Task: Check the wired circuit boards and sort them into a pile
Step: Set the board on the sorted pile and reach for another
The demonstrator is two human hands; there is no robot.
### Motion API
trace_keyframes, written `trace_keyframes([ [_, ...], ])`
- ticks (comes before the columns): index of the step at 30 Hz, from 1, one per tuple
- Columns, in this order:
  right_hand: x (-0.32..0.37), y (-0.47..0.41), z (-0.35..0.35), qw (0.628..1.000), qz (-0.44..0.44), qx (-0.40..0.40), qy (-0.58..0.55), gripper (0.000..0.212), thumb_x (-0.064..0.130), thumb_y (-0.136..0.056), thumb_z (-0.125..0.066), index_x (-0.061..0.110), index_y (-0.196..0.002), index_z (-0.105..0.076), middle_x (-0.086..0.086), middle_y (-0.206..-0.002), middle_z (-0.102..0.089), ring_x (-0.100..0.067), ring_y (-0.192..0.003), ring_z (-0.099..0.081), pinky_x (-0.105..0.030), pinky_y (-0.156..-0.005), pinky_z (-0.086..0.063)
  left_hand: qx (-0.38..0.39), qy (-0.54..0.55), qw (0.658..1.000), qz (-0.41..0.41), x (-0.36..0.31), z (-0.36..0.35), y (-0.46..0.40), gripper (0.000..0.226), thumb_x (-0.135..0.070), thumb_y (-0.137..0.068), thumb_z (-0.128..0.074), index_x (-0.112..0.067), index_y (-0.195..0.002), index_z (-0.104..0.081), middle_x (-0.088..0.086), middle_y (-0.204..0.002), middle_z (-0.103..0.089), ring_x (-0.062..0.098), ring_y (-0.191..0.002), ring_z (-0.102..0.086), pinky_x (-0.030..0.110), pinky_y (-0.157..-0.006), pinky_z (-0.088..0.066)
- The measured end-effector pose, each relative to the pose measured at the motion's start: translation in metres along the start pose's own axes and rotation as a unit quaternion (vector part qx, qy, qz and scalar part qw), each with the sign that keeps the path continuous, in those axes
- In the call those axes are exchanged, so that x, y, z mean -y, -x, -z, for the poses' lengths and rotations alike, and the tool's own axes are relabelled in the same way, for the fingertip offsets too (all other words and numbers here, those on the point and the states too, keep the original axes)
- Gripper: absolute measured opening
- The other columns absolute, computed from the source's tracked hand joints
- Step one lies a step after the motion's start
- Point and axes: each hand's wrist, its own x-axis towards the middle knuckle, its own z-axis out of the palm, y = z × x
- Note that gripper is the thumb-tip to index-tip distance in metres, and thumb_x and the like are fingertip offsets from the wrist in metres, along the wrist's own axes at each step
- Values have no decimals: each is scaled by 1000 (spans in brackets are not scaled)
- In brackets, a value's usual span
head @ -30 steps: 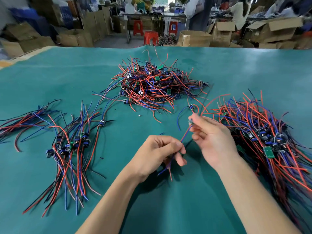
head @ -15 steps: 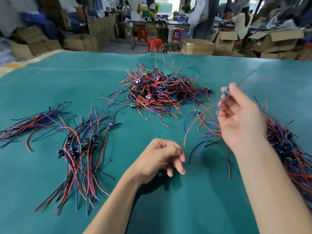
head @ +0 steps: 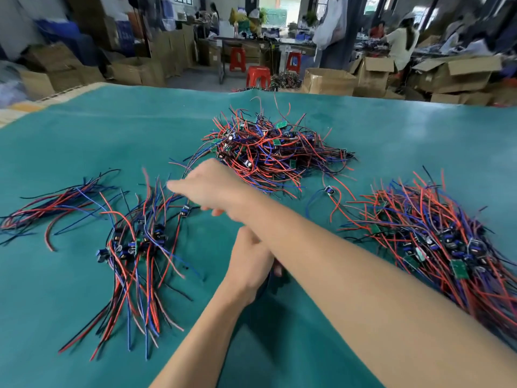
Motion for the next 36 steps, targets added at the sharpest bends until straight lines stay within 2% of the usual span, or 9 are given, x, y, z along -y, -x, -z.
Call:
trace_keyframes([
  [2, -31, -10, 27, 994, -26, -80, 68, 26, 34, -82, -70, 8, -83, -73, -12, -83, -73, -30, -83, -74, -37, -73, -62, -10, -22, 999, -23, -3, -3, 0, 19, -22, -77, -56, -10, -83, -68, 2, -53, -60, 16, -44, -53, 19, -40, -39],
  [7, -137, -6, 103, 933, -155, -299, 131, 27, 26, -77, -61, 12, -93, -77, -16, -96, -73, -35, -99, -68, -32, -77, -51, -22, -45, 997, -56, -5, -7, 2, 16, -18, -81, -55, -14, -72, -67, 5, -42, -53, 16, -36, -44, 17, -39, -34],
  [11, -203, 6, 122, 927, -158, -249, 231, 35, 9, -84, -60, 24, -112, -75, -9, -124, -70, -34, -117, -61, -35, -93, -50, -12, -71, 996, -47, -5, -7, 3, 17, -8, -88, -56, -8, -75, -67, 2, -43, -51, 11, -34, -43, 16, -40, -32],
  [15, -219, 2, 127, 940, -115, -249, 206, 27, 13, -85, -69, 25, -108, -76, -7, -108, -76, -33, -111, -65, -34, -93, -52, -9, -73, 997, -38, -6, -6, 4, 16, -12, -87, -57, -12, -74, -68, 5, -45, -53, 12, -36, -44, 17, -40, -32],
  [19, -200, 13, 137, 959, -112, -260, 1, 19, 6, -76, -75, 21, -86, -75, -7, -80, -75, -27, -78, -67, -37, -80, -55, -15, -50, 998, -30, -8, -6, 4, 16, -26, -76, -56, -15, -72, -67, 6, -46, -54, 20, -45, -47, 19, -41, -33],
  [22, -178, 43, 141, 943, -76, -268, -181, 20, -1, -75, -75, 17, -82, -74, -8, -69, -71, -19, -61, -60, -33, -64, -51, -18, -39, 999, -25, -7, -6, 2, 13, -16, -86, -60, -15, -76, -67, 4, -48, -56, 23, -52, -50, 21, -40, -35],
  [29, -155, 111, 105, 822, -21, -152, -549, 26, 7, -76, -69, 15, -100, -69, -5, -78, -73, -10, -54, -61, -18, -49, -47, 37, 3, 998, -50, -11, -7, 6, 22, -11, -96, -60, -21, -116, -64, 10, -70, -70, 22, -63, -62, 26, -46, -47],
  [31, -155, 116, 86, 808, -28, -125, -575, 29, 9, -71, -71, 14, -99, -67, -9, -81, -73, -11, -53, -60, -19, -47, -46, 41, 31, 998, -42, -12, -7, 7, 24, -24, -97, -62, -22, -121, -60, 11, -77, -72, 21, -70, -67, 26, -48, -49],
  [36, -154, 116, 58, 855, -24, -103, -507, 36, 13, -66, -79, 14, -99, -66, -6, -78, -71, -14, -53, -58, -21, -43, -40, 81, 3, 996, -33, -15, -8, 9, 44, -44, -102, -43, -10, -103, -72, 10, -86, -77, 21, -82, -73, 24, -52, -50],
])
